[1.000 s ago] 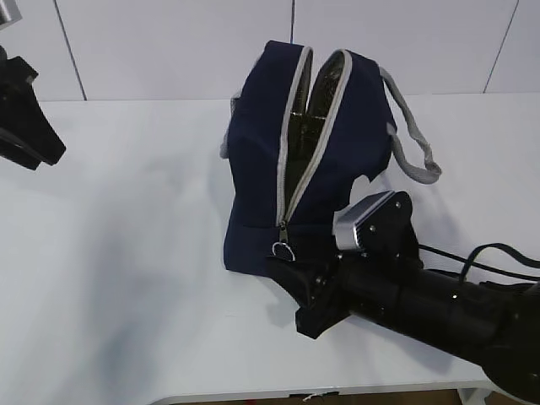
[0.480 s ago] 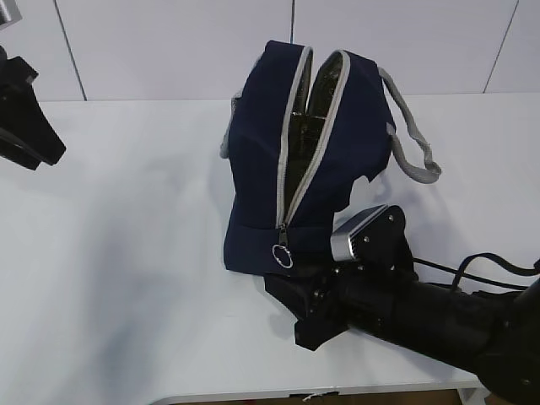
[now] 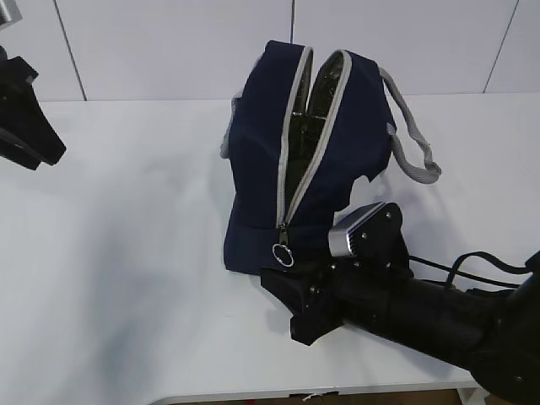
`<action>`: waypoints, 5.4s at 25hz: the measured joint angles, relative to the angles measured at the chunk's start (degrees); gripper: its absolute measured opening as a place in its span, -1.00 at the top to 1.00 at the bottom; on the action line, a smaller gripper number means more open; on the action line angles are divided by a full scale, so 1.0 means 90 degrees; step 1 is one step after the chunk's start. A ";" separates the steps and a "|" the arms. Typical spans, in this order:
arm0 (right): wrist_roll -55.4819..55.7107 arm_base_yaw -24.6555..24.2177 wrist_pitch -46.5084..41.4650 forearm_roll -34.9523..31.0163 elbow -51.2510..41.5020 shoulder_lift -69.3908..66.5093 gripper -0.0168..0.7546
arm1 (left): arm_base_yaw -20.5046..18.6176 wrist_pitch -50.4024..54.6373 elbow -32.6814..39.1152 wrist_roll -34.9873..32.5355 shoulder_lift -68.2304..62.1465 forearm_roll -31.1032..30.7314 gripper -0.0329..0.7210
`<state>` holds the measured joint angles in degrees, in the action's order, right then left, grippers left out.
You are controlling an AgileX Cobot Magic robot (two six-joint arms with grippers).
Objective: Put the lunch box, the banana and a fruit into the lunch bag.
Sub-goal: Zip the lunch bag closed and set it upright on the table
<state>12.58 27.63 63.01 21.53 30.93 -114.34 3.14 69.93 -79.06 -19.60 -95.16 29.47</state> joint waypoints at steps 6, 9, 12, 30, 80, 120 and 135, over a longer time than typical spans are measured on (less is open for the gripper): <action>0.0012 0.0000 0.0038 0.0000 0.0000 -0.0049 -0.09 | 0.0000 0.0000 0.0000 0.0000 0.0000 0.0000 0.28; 0.0012 0.0000 0.0065 0.0000 0.0000 -0.0049 -0.09 | 0.0000 0.0000 0.0000 0.0000 0.0000 0.0000 0.28; 0.0012 0.0000 0.0098 0.0000 0.0000 -0.0049 -0.09 | 0.0000 0.0000 0.0000 0.0000 0.0000 0.0000 0.28; 0.0025 0.0000 0.0098 -0.0185 0.0000 -0.0049 0.35 | 0.0000 0.0000 0.0000 0.0000 0.0000 0.0000 0.28; 0.1622 0.0000 -0.4595 0.1470 0.1131 0.3667 0.91 | 0.0060 0.0000 0.0000 0.0000 0.0000 0.1065 0.28; 0.2633 0.0010 -0.9566 -0.0247 0.6061 0.1898 0.91 | 0.2357 -0.2171 0.0000 -0.0931 -0.0065 0.1330 -0.22; 0.2637 0.0010 -0.9595 -0.0929 0.6066 0.1898 0.91 | 0.2546 -0.3607 0.0000 -0.3412 -0.0954 0.2604 -0.22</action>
<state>36.31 27.72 -23.35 13.17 85.52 -97.26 26.06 37.46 -79.06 -50.31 -103.75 52.91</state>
